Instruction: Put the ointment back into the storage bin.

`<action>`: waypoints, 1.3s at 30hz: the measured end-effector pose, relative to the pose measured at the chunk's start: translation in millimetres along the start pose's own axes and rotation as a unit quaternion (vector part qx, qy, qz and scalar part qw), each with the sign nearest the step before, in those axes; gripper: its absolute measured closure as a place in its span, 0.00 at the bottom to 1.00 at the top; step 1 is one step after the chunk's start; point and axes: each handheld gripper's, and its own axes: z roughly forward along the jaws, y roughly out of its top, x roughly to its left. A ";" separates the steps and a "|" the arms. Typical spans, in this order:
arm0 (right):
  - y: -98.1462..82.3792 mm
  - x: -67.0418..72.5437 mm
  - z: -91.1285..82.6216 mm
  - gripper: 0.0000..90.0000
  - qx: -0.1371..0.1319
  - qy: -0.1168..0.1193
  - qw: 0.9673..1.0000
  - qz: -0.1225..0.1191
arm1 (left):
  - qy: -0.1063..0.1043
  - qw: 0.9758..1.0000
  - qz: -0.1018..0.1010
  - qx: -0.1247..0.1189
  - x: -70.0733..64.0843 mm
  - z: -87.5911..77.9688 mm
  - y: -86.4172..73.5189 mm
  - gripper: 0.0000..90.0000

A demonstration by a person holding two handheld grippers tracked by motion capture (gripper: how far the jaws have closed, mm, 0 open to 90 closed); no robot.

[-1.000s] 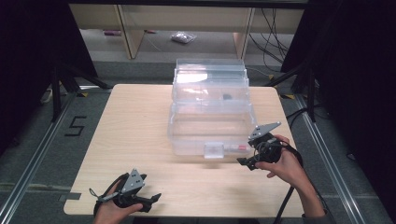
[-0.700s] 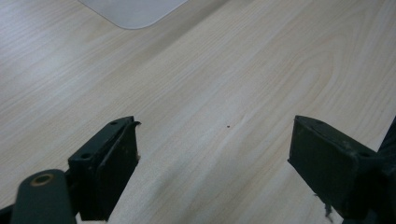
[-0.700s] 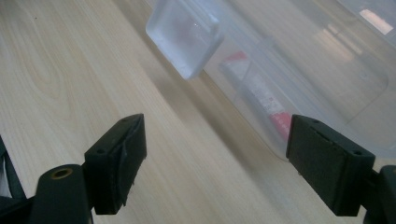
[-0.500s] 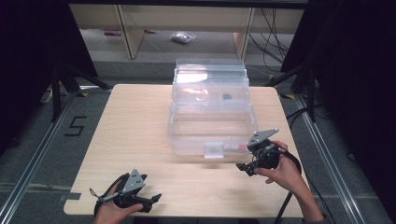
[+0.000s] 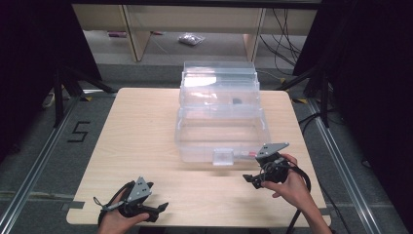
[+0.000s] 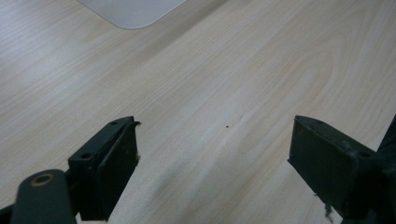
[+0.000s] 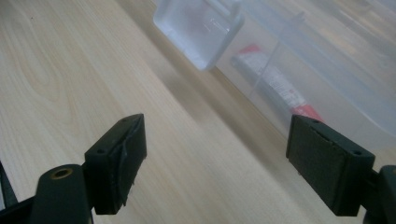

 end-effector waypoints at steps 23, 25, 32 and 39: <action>-38.6 18.8 7.4 0.22 -0.009 0.020 1.000 0.009 | 0.001 1.000 0.002 0.002 0.1 0.6 -0.4 0.17; -40.6 19.8 9.3 0.22 -0.014 0.020 1.000 0.009 | 0.000 1.000 0.001 0.002 0.1 0.5 -0.4 0.17; -48.6 20.2 12.4 0.20 -0.010 0.022 1.000 0.008 | 0.000 1.000 0.002 0.002 -0.3 0.6 -0.2 0.17; -56.2 23.2 12.6 0.20 -0.006 0.028 1.000 0.013 | 0.000 1.000 0.001 0.001 -0.7 0.9 -0.3 0.17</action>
